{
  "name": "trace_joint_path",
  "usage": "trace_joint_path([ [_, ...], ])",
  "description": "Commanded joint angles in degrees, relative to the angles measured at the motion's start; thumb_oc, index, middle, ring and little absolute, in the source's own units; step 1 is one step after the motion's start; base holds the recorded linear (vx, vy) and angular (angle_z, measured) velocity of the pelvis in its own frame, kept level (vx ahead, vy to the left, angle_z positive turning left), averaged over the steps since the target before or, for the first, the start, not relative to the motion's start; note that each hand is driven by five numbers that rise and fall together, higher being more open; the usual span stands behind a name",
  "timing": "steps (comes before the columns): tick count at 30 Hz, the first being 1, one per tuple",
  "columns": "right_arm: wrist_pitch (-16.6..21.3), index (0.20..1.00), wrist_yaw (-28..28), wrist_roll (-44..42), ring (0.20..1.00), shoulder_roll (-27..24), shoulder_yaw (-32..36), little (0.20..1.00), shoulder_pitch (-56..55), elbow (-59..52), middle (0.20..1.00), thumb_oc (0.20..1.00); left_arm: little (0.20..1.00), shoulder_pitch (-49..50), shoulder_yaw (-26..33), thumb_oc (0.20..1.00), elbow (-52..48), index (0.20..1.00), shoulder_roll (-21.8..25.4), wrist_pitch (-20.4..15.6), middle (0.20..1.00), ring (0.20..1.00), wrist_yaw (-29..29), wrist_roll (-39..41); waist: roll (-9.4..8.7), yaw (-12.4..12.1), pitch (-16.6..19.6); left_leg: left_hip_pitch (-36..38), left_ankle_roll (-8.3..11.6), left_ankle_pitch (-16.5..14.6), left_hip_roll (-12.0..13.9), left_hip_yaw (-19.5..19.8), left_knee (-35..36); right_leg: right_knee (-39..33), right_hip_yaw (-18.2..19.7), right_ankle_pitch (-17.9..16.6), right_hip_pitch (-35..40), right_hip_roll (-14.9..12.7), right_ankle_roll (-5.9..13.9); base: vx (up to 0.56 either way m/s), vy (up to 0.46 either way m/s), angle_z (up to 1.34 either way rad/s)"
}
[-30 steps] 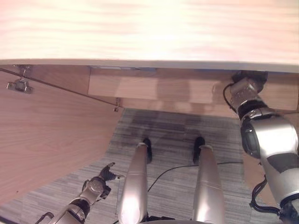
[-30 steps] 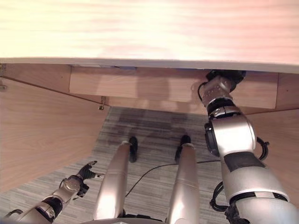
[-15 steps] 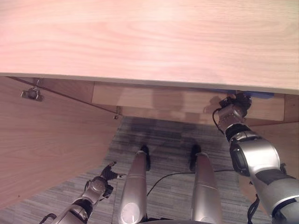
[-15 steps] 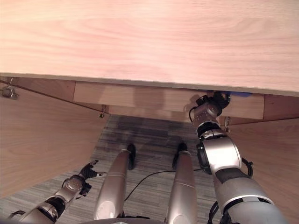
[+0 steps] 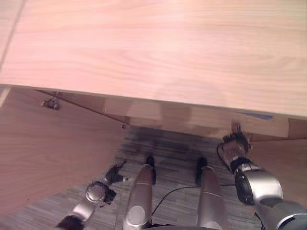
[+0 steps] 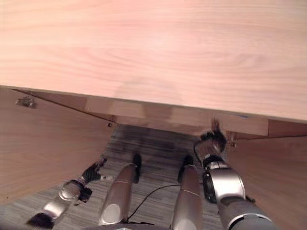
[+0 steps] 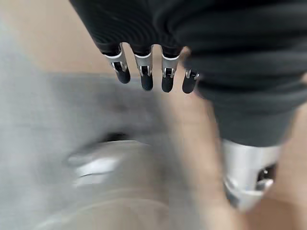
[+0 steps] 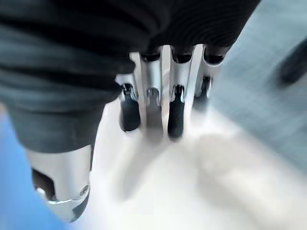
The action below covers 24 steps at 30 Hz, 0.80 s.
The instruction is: Put the empty folder in the office cabinet
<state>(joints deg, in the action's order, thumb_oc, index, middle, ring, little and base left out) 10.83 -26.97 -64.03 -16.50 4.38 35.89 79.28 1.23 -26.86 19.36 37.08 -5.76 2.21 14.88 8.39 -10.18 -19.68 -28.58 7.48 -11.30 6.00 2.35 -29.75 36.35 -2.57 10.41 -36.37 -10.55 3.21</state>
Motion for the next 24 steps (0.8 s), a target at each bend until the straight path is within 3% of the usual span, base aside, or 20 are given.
trace_joint_path([
  [1,-2.87,1.000,1.22,1.80,1.000,5.50,3.32,1.000,-0.25,-1.56,1.000,1.000,1.000,2.50,1.18,1.000,-1.67,1.000,6.23,2.53,1.000,1.000,4.89,4.43,0.07,-0.88,-3.53,-2.08,-2.14,5.30,-1.39,5.08,6.82,-1.37,-2.00,5.52,9.20,-0.63,2.07,0.00,0.000,0.00],
  [9,-3.54,1.000,4.20,4.49,1.000,2.97,3.16,1.000,-0.98,-2.65,1.000,1.000,1.000,3.81,1.90,1.000,-2.04,1.000,7.80,3.45,1.000,1.000,7.03,1.96,0.44,-1.11,-2.66,-1.42,-1.76,7.43,-1.74,6.51,9.60,-3.74,-3.01,4.67,10.14,-1.17,2.54,-0.02,-0.005,0.09],
  [13,-2.79,1.000,5.75,5.37,1.000,2.44,1.65,1.000,-0.50,-3.93,1.000,1.000,1.000,3.81,2.13,1.000,1.54,1.000,5.68,3.15,1.000,1.000,6.77,-0.47,0.46,-1.01,-2.39,-1.32,-1.61,8.18,-1.64,6.10,10.82,-4.17,-2.69,4.37,9.89,-1.13,2.57,0.00,0.002,0.01],
  [14,-2.34,0.598,6.05,5.45,0.598,2.38,1.38,0.598,-0.46,-4.49,0.598,0.598,1.000,3.69,2.31,1.000,2.06,1.000,5.28,3.04,1.000,1.000,6.59,-0.97,0.44,-0.95,-2.39,-1.36,-1.60,8.34,-1.60,5.95,10.97,-4.43,-2.66,4.17,9.87,-1.15,2.56,0.00,0.000,0.00],
  [16,-1.27,0.200,6.76,6.55,0.200,2.88,0.27,0.200,-1.14,-7.12,0.200,0.200,1.000,3.82,2.73,1.000,2.50,1.000,4.12,2.84,1.000,1.000,6.37,-1.31,0.45,-0.83,-2.44,-1.26,-1.64,8.73,-1.57,5.72,11.37,-4.80,-2.52,3.70,9.83,-1.13,2.66,0.00,0.017,0.00],
  [19,0.35,0.200,8.85,12.77,0.200,3.25,-2.33,0.200,-5.55,-11.29,0.200,0.200,1.000,4.57,4.33,1.000,2.76,1.000,2.76,1.74,1.000,1.000,6.22,-2.45,0.44,-0.51,-2.26,0.39,-1.37,10.02,-1.37,5.39,14.68,-7.52,-2.97,2.69,11.01,-0.99,2.91,0.01,0.028,-0.01],
  [24,-0.37,0.200,10.37,20.18,0.200,2.28,-5.27,0.200,-10.57,-13.30,0.200,0.200,1.000,5.71,5.32,1.000,1.47,1.000,2.29,1.03,1.000,1.000,6.15,-1.44,-0.30,-0.03,-0.01,4.35,-1.15,12.50,-0.53,5.15,21.15,-12.75,-4.44,0.22,14.01,-1.25,3.67,0.06,0.042,0.00],
])
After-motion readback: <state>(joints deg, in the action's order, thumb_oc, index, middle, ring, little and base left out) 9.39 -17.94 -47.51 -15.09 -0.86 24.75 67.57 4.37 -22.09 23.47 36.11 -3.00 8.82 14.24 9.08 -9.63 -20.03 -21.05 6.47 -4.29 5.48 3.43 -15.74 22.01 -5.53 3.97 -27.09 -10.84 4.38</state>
